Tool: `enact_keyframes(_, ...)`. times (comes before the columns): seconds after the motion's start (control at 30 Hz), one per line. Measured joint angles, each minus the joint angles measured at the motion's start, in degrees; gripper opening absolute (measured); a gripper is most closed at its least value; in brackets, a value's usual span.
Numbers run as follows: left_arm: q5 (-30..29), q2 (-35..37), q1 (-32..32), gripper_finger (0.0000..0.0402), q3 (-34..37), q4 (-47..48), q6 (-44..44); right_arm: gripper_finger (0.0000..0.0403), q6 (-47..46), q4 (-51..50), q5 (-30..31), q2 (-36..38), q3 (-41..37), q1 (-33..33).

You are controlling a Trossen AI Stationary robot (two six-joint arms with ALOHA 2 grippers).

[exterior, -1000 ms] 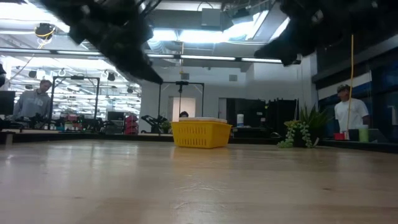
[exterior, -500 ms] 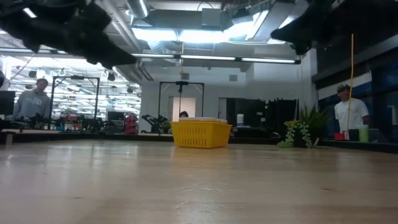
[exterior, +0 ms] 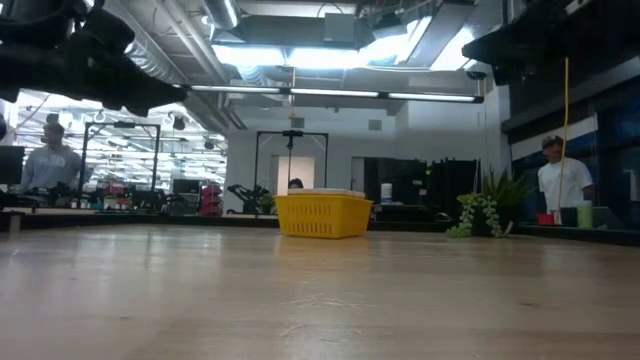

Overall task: Pick and place pill bottles into a basket
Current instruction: Return to Home Position

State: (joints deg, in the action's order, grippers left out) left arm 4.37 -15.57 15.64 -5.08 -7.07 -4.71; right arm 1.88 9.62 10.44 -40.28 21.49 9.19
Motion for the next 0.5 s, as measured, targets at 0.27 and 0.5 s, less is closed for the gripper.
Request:
enact_keyframes(0.27,-2.83,5.87,0.0,0.0002,0.51,4.23,0.42,0.0004,-0.74,0.33,0.03,8.66,-5.25,-0.02)
enact_keyframes(0.5,-3.13,5.64,0.0,0.0002,4.54,-3.71,0.69,0.0004,-3.09,0.58,0.0,14.46,-7.97,-0.02)
